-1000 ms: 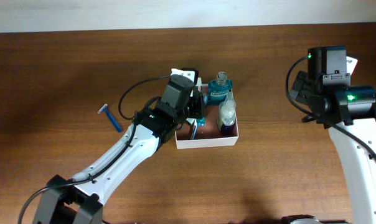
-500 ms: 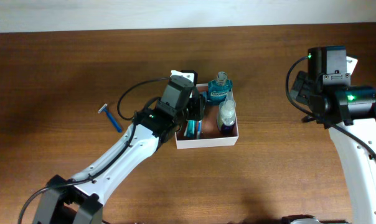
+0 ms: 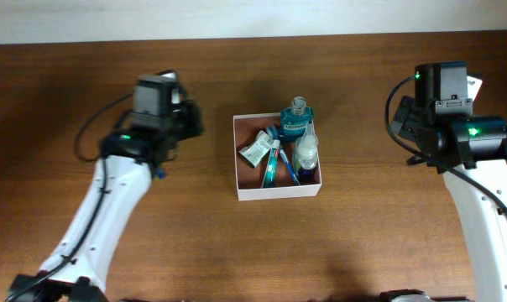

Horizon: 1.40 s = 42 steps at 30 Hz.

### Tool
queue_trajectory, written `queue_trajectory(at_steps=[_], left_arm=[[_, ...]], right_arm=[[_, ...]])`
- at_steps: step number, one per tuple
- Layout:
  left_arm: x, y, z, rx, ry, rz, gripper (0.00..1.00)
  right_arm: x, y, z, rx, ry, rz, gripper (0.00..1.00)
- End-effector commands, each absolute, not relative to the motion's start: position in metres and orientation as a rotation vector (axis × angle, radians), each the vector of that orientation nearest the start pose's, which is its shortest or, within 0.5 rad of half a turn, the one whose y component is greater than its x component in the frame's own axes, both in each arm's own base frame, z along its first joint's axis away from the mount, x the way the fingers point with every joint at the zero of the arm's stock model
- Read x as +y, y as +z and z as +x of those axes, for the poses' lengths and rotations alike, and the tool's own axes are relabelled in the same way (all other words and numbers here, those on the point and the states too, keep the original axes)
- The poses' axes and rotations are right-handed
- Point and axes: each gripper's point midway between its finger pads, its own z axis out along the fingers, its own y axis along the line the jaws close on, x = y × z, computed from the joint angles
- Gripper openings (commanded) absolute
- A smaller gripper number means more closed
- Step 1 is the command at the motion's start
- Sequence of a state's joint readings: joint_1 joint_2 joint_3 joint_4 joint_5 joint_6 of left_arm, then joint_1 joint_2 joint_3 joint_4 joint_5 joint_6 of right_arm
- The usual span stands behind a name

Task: Pack container
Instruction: 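Move the left gripper back and grasp the blue razor handle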

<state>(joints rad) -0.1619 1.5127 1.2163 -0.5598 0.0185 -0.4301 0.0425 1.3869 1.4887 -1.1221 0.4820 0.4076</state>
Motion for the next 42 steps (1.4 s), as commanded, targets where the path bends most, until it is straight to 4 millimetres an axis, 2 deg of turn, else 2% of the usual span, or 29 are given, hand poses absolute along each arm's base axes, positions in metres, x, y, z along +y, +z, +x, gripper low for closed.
queue_trajectory(at_steps=[1,2,5,7,8,9,12,15,19,27,32,35,42], left_arm=[[-0.038,0.165,0.404,2.483,-0.236,-0.426,0.53],[-0.029,0.154,0.399,2.525,-0.214,-0.461,0.53],[-0.019,0.125,0.396,2.610,-0.148,-0.504,0.54],[-0.016,0.110,0.396,2.645,-0.114,-0.516,0.55],[-0.016,0.100,0.396,2.668,-0.106,-0.522,0.62],[-0.016,0.092,0.396,2.688,-0.101,-0.526,0.63],[-0.016,0.063,0.393,2.761,-0.077,-0.539,0.64],[-0.007,0.047,0.392,2.792,-0.060,-0.592,0.63],[0.013,0.045,0.391,2.769,-0.060,-0.713,0.64],[0.021,0.041,0.390,2.771,-0.053,-0.746,0.63],[0.021,0.024,0.390,2.782,-0.052,-0.822,0.62],[0.021,0.013,0.390,2.801,-0.045,-0.827,0.51],[0.021,-0.010,0.386,2.847,-0.028,-0.839,0.51]], right_arm=[[-0.070,0.269,0.331,2.379,-0.452,0.629,0.99],[-0.070,0.269,0.332,2.378,-0.452,0.630,0.99],[-0.070,0.269,0.331,2.379,-0.452,0.629,0.98],[-0.070,0.269,0.332,2.378,-0.452,0.630,0.99],[-0.070,0.269,0.331,2.379,-0.452,0.629,0.99],[-0.070,0.269,0.332,2.378,-0.452,0.630,0.99],[-0.070,0.269,0.332,2.378,-0.452,0.630,0.99],[-0.070,0.269,0.332,2.378,-0.451,0.629,0.99],[-0.070,0.269,0.331,2.379,-0.452,0.629,0.99],[-0.070,0.269,0.331,2.379,-0.452,0.629,0.99],[-0.070,0.269,0.331,2.379,-0.452,0.629,0.99],[-0.070,0.269,0.331,2.379,-0.452,0.629,0.99],[-0.070,0.269,0.331,2.379,-0.452,0.629,0.99]])
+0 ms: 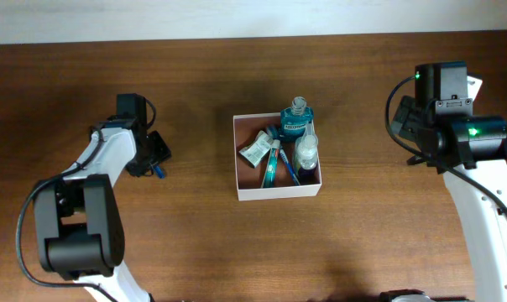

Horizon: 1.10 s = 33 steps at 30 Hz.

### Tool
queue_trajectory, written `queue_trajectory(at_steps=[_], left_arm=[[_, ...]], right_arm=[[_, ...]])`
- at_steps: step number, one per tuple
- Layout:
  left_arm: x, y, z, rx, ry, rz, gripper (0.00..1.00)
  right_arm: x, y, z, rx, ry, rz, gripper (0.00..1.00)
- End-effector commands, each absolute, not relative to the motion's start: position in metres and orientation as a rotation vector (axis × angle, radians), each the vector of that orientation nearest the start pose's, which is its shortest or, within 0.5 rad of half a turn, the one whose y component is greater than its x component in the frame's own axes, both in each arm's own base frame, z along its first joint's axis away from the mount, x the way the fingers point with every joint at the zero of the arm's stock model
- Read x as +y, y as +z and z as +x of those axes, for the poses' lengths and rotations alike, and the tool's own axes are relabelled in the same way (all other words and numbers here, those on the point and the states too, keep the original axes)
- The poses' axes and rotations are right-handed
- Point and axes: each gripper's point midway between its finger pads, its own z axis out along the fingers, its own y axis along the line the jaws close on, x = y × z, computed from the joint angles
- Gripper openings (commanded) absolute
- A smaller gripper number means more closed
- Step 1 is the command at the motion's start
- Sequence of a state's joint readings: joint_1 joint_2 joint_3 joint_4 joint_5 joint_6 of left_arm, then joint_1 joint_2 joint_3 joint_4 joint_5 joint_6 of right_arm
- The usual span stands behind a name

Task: Pack container
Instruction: 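Move the left gripper back and grasp the blue razor handle, then carry the razor with the left gripper into the box and release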

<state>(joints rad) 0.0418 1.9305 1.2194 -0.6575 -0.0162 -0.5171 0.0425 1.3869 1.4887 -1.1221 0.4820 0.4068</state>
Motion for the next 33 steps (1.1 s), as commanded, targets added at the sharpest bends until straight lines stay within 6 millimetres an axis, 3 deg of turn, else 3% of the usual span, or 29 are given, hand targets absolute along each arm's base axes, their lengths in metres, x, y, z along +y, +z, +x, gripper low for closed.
queue_trajectory(at_steps=[1,7,12,20,23,29,33], left_arm=[[0.021,-0.012,0.386,2.850,-0.028,-0.840,0.51],[0.027,-0.020,0.384,2.863,-0.025,-0.869,0.49],[0.031,-0.021,0.378,2.879,-0.019,-0.894,0.28],[0.031,-0.021,0.377,2.883,-0.019,-0.892,0.23],[0.031,-0.021,0.377,2.883,-0.019,-0.889,0.11],[0.031,-0.020,0.377,2.883,-0.020,-0.887,0.10],[0.025,-0.007,0.391,2.880,-0.084,-0.771,0.10]], right_arm=[[-0.070,0.269,0.331,2.379,-0.452,0.629,0.98],[-0.070,0.269,0.331,2.379,-0.452,0.629,0.99],[-0.070,0.269,0.331,2.379,-0.452,0.629,0.99],[-0.070,0.269,0.331,2.379,-0.452,0.629,0.99],[-0.070,0.269,0.331,2.379,-0.452,0.629,0.99],[-0.070,0.269,0.332,2.378,-0.452,0.630,0.99],[-0.070,0.269,0.331,2.379,-0.452,0.629,0.99]])
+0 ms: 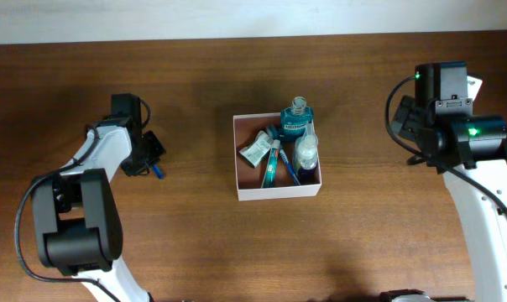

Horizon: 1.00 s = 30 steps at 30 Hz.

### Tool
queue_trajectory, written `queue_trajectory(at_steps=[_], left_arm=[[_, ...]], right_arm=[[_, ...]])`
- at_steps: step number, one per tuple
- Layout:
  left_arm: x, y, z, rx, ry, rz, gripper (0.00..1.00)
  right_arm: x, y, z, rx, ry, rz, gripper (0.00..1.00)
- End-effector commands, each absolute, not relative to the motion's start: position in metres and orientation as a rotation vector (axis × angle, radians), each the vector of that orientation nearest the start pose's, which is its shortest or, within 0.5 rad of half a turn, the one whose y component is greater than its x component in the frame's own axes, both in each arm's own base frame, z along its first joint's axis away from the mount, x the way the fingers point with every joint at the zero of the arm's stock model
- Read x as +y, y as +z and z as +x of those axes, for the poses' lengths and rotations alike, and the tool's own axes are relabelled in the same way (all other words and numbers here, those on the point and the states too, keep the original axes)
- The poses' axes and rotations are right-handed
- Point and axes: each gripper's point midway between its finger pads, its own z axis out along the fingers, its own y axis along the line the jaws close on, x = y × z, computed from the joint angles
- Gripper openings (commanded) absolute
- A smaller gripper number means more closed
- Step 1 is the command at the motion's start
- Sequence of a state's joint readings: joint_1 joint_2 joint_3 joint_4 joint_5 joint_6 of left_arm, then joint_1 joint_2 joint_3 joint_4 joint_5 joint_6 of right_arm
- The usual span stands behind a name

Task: Pack container
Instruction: 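Carry the razor with the left gripper into the box and release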

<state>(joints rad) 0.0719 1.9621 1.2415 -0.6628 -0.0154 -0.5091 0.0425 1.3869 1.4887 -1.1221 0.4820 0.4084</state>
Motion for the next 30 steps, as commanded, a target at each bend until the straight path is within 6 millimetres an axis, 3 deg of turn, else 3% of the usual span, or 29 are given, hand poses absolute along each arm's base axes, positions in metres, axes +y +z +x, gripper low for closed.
queue_trajectory(at_steps=[1,4,7,10,12,20,23,27,30], left_arm=[[0.023,0.006,0.401,2.856,-0.112,-0.734,0.10],[0.017,0.040,0.420,2.786,-0.188,-0.697,0.10],[-0.006,0.084,0.439,2.703,-0.342,-0.586,0.11],[-0.037,0.119,0.446,2.645,-0.470,-0.478,0.11],[-0.061,0.132,0.446,2.628,-0.531,-0.401,0.11],[-0.178,0.143,0.424,2.637,-0.652,-0.047,0.10],[-0.226,0.144,0.403,2.642,-0.691,0.106,0.11],[-0.259,0.142,0.379,2.675,-0.717,0.190,0.11],[-0.269,0.138,0.367,2.697,-0.682,0.217,0.11]], right_arm=[[-0.070,0.269,0.331,2.379,-0.452,0.629,0.99],[-0.070,0.269,0.332,2.378,-0.452,0.630,0.98],[-0.070,0.269,0.331,2.379,-0.452,0.629,0.99],[-0.070,0.269,0.332,2.378,-0.452,0.630,0.99],[-0.070,0.269,0.332,2.378,-0.452,0.630,0.98],[-0.070,0.269,0.331,2.379,-0.452,0.629,0.99],[-0.070,0.269,0.332,2.378,-0.452,0.630,0.99],[-0.070,0.269,0.331,2.379,-0.452,0.629,0.99],[-0.070,0.269,0.331,2.379,-0.452,0.629,0.99]])
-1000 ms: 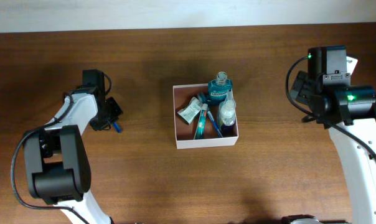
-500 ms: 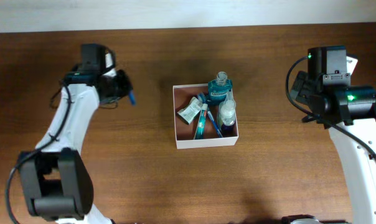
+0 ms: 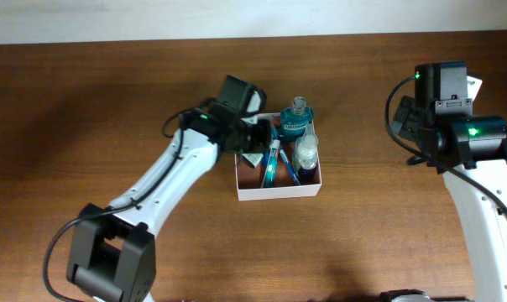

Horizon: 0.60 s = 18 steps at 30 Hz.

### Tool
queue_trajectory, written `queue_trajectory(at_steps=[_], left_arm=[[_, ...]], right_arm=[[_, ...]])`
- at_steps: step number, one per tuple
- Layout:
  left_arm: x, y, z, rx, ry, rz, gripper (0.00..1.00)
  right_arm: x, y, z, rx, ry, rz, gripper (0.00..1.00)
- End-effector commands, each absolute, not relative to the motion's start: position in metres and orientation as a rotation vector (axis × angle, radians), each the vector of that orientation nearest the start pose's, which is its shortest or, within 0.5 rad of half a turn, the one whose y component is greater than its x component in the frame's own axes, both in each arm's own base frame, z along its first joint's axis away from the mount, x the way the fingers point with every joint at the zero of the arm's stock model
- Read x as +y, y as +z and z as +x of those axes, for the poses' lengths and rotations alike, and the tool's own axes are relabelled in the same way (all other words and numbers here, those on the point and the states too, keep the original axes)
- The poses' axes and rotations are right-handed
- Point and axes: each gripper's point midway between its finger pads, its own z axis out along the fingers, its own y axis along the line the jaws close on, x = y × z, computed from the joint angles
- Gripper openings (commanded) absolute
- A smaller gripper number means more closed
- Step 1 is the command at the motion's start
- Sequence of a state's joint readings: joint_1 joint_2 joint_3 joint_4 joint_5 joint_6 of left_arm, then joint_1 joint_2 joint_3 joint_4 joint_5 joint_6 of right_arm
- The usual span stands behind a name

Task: Pack container
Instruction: 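Carry the razor with the left gripper into the box and release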

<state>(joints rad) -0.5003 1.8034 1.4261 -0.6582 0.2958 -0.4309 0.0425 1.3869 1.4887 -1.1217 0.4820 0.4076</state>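
Note:
A white open box (image 3: pixel 279 195) sits at the table's middle. In it stand a teal mouthwash bottle (image 3: pixel 295 124) and a clear bottle (image 3: pixel 305 153). A teal tube (image 3: pixel 271 168) and a white sachet (image 3: pixel 253 154) lie beside them. My left gripper (image 3: pixel 258 137) reaches over the box's left rim, above the sachet. Its fingers are dark against the contents, so their state and any load are hidden. My right gripper (image 3: pixel 402 117) hangs folded at the far right, away from the box, its fingers hard to make out.
The left arm's links (image 3: pixel 165 180) slant across the table left of the box, covering that patch of wood. The right arm (image 3: pixel 480 193) stands along the right edge. A pale wall edge runs along the back.
My left gripper was at the far left of the table beside a small blue item. It is now over the left side of the box. The arm now covers that item's spot. The right arm is unchanged.
The left gripper was first left of the box, with a small blue item by it on the table. At the two later moments it was low at that item, further left. Now it is at the box. The right arm has stayed still.

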Motion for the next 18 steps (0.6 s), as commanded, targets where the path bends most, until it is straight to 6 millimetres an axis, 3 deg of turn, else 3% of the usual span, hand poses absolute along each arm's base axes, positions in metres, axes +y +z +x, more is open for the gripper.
queue_trajectory(at_steps=[1,9,13,14,15,16,18], left_arm=[[-0.268,0.135,0.365,2.703,-0.630,0.219,0.11],[-0.261,0.126,0.355,2.756,-0.544,0.219,0.11],[-0.261,0.126,0.355,2.756,-0.543,0.219,0.22],[-0.260,0.126,0.355,2.756,-0.543,0.219,0.33],[-0.260,0.126,0.355,2.755,-0.543,0.219,0.64],[-0.260,0.126,0.355,2.754,-0.541,0.219,0.80],[-0.257,0.126,0.358,2.750,-0.518,0.210,0.82]], right_arm=[[-0.070,0.269,0.332,2.378,-0.452,0.630,0.99],[-0.070,0.269,0.331,2.379,-0.452,0.629,0.99],[-0.070,0.269,0.331,2.379,-0.452,0.629,0.99],[-0.070,0.269,0.331,2.379,-0.452,0.629,0.99],[-0.070,0.269,0.331,2.379,-0.452,0.629,0.99],[-0.070,0.269,0.331,2.379,-0.452,0.629,0.99],[-0.070,0.269,0.332,2.378,-0.452,0.630,0.99]])
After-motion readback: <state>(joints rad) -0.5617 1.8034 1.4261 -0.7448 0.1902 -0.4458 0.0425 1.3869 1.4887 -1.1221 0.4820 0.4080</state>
